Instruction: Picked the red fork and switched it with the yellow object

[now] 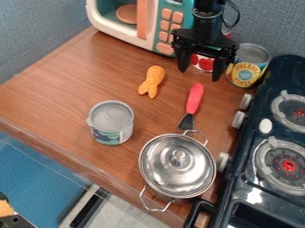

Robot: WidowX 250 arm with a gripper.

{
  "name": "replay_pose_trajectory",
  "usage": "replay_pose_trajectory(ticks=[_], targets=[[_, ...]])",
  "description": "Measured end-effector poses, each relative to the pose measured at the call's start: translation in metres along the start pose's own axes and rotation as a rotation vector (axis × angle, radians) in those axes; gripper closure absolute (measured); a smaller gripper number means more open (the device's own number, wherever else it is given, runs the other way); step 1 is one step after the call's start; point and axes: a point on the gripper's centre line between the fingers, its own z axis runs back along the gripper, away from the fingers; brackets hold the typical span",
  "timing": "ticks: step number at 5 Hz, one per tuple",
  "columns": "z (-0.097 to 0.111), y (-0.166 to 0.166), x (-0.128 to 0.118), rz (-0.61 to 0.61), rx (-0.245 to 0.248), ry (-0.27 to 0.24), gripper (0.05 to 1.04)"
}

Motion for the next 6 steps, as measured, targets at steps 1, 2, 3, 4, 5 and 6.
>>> replay_pose_trajectory(ticks=[1, 2, 3, 4, 5, 6], targets=[[-0.018, 0.002, -0.009, 0.009, 0.007, 0.052, 0.083], [-0.033, 0.007, -0.014, 0.039, 0.031, 0.087, 0.083], [-0.045, 0.008, -0.019, 0.058, 0.035, 0.116, 0.084], [-0.055, 0.008, -0.025, 0.060, 0.060, 0.150, 0.084], [-0.060, 0.003, -0.018, 0.045, 0.054, 0.155, 0.132], [-0.061, 0.004, -0.019, 0.056, 0.064, 0.140, 0.420]])
